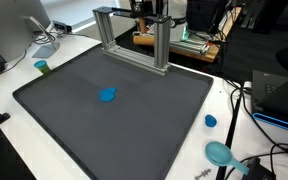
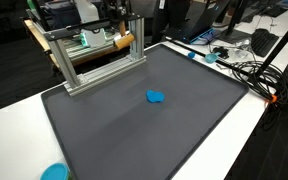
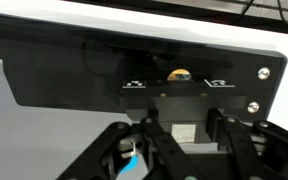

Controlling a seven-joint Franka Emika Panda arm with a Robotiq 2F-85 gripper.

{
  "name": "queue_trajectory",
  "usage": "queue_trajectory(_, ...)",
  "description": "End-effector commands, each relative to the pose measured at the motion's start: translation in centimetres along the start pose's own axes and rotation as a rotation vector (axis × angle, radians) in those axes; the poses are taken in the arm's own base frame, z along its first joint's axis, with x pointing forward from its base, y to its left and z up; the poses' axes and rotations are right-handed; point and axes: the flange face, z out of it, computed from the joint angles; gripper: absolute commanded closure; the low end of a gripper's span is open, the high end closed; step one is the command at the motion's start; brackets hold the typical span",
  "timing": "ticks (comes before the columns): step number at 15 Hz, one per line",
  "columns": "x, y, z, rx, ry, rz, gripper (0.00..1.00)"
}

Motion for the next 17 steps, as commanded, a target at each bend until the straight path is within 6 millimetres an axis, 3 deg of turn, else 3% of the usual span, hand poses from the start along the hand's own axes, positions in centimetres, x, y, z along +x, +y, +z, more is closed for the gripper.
queue_trajectory(1,-1.1,0.1,-0.7,-0.038,0.022,0.027,0.27)
queue_trajectory(5,-1.5,1.6,-2.3,-0.061,0.035,0.079,0.01)
queue_trajectory(13,-2.1,8.1,-9.0,-0.001,0.129,0.181,0.00)
queue_trajectory(16,-1.7,10.9,-11.4,0.073,0.248,0.169,0.00)
queue_trajectory(17,-2.2,9.3,-10.1,0.026,0.200,0.182,0.00)
